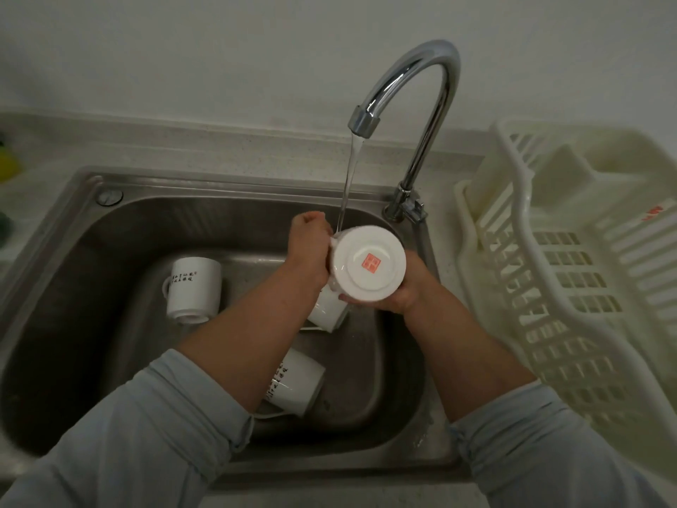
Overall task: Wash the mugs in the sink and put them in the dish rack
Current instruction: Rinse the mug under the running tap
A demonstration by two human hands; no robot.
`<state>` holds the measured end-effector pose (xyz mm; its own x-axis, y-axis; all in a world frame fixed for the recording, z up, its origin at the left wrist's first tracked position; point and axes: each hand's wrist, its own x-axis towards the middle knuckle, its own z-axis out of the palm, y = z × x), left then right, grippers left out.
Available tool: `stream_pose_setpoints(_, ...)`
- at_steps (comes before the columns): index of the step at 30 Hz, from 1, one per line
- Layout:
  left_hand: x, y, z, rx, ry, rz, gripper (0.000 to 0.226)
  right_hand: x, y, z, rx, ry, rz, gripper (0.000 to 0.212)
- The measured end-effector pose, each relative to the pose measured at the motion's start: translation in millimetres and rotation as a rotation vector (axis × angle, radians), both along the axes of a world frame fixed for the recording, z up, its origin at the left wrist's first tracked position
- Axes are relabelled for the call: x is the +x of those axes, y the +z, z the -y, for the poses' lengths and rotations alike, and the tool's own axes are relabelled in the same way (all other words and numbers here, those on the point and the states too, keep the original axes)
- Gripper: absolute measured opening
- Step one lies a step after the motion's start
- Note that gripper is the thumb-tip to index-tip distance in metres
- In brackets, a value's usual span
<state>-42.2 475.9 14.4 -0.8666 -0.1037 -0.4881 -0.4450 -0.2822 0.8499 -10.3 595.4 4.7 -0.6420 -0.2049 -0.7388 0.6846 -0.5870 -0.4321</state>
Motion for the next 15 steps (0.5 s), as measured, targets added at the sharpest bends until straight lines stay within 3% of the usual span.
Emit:
stream_pose_setpoints(2,0,-2,6,-0.178,-0.122,-0.195,0.007,-2,7,-2,-0.017,0.070,0.023,0.032)
stream_pose_setpoints(6,-9,-20,24,-0.560,-0.231,-0.451,0.034,-3,4,-6,-0.081,0.176,0.096,0.045)
stream_pose_setpoints(8,-8,-22,27,-0.468,-0.216,-0.437,0.036,-5,-4,-6,-0.008,0.212,0.118,0.051)
stream_pose_setpoints(11,-6,-22,25,-0.290,-0.144,-0.268,0.035,-7,-15,-5,0.131,0.185,0.115,0.046)
stream_pose_setpoints(13,-5,-22,25,-0.215,-0.100,-0.148,0.030,-11,-20,-7,0.343,0.167,0.074,0.034)
stream_pose_setpoints(15,-4,-23,28,-0.229,-0.109,-0.121,0.026,-20,-22,-16,0.723,0.118,-0.047,0.013)
